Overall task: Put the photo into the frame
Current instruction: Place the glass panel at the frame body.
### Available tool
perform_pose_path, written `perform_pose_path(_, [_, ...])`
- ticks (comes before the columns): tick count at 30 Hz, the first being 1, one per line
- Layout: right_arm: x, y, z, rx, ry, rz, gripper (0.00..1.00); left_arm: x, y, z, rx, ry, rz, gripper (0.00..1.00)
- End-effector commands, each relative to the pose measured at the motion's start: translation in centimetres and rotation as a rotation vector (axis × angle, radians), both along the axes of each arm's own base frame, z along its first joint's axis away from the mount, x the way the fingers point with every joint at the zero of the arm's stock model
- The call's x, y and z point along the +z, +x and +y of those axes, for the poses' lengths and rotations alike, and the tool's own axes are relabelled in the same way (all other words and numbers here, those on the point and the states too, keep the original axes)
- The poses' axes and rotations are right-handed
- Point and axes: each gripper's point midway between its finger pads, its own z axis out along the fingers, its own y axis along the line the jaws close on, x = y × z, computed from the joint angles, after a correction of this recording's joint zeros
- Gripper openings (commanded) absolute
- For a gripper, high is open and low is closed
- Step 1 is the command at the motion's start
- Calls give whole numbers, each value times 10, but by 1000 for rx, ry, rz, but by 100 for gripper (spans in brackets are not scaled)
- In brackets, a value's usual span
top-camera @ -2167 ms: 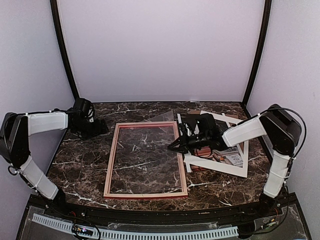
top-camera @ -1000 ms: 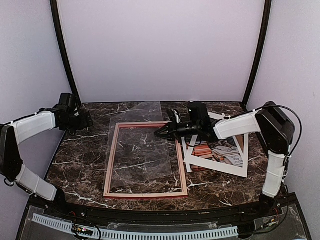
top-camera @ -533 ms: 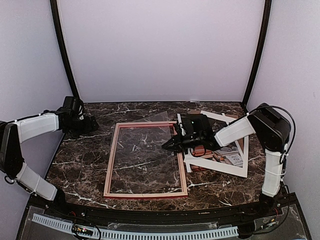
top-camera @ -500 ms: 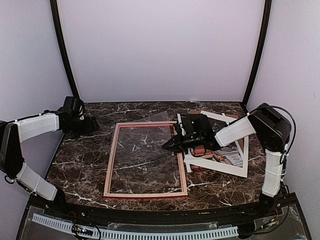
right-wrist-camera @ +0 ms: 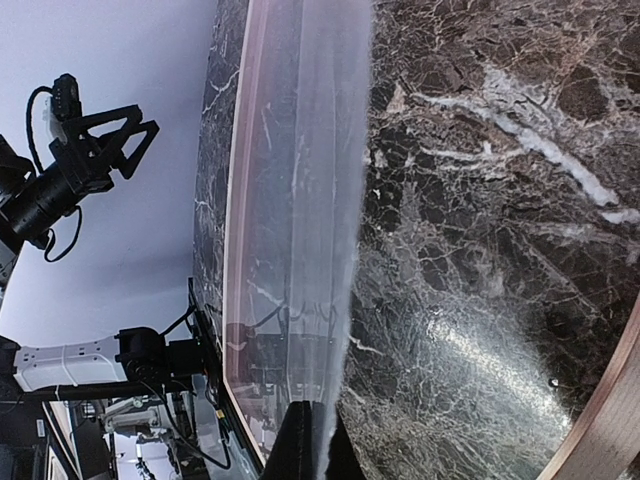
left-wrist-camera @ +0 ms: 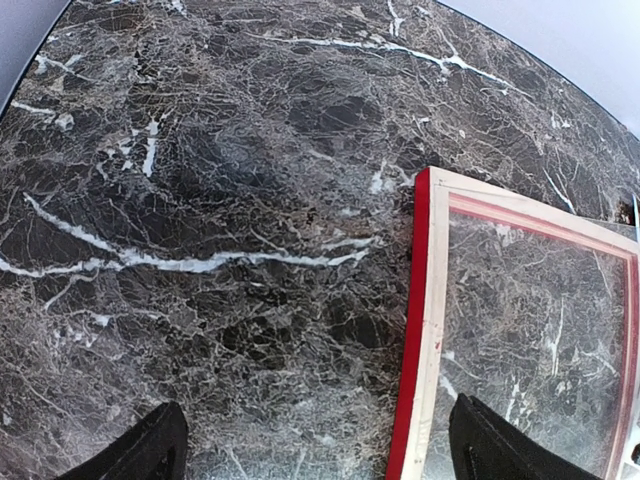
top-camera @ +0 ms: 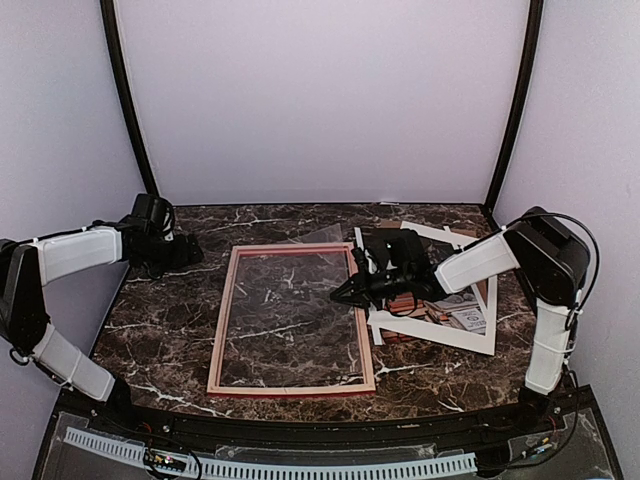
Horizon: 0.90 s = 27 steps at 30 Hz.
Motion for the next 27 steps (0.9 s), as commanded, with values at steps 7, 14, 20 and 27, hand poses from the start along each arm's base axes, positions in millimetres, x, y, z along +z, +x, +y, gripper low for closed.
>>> perform_pose_path(7, [11,4,-5,-12,-6,-56,0,0,0,-5,-15,-1,-5,94])
perform_pose_path(14, [10,4,-5,-11,-12,-57,0,-1,0,-6,-19,2,-1,94])
perform_pose_path(20, [10,4,-5,-9,-15,-58,0,-2,0,-6,-19,2,0,94])
perform_pose_path(27, [10,4,-6,-8,-19,-59,0,-3,0,-7,-22,2,3,94])
